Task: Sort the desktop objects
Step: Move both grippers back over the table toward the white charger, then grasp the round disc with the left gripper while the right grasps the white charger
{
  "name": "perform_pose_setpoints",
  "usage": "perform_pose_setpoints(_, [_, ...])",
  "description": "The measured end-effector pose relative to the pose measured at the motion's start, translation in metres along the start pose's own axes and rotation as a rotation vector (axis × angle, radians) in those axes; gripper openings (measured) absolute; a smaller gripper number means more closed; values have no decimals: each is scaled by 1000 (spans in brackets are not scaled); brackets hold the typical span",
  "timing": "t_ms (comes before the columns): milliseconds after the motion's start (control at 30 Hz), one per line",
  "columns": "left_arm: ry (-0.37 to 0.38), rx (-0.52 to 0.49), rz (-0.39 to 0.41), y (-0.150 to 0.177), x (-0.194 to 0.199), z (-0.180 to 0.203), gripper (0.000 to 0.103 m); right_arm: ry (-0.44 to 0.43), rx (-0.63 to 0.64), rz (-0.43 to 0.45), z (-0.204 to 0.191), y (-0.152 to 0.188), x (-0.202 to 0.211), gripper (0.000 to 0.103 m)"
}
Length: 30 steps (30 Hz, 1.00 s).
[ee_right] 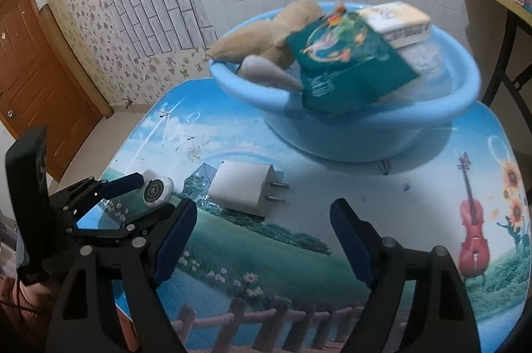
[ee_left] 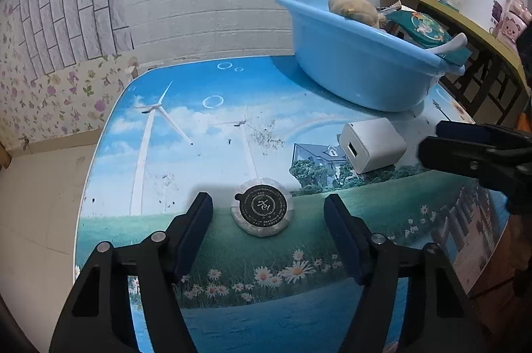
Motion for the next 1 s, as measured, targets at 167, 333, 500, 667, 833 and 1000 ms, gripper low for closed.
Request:
perform_pose_setpoints(167, [-9, -29, 16, -3, 0, -2, 38, 21, 23, -21, -13, -2, -16, 86])
perform_pose_setpoints(333, [3, -37, 19, -3, 1, -3, 37, 50, 44, -38, -24, -3, -31, 88])
perform_pose_setpoints(500, [1, -16, 24, -2, 3, -9, 37, 84, 47, -65, -24, -4, -42, 88])
perform_pose_setpoints(667, [-6, 1, 32, -2, 5, -15, 37, 130, 64, -75, -23, -7, -50, 88])
perform_pose_setpoints(833, [-8, 16, 30, -2, 5, -17, 37, 151, 59, -84, -22, -8, -53, 85])
perform_pose_setpoints(1000, [-14, 22, 27, -2, 4, -17, 37, 159, 85, -88, -25, -8, -54, 64])
Point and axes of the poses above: each gripper's, at about its wrist camera, not at the fingertips, and x roughly against the way its jaws point, z to its right, y to its underside, the point moved 5 cm from there along -x, roughly the way its jaws point, and after that the axes turned 1 degree about -z, right-handed, at the moved point
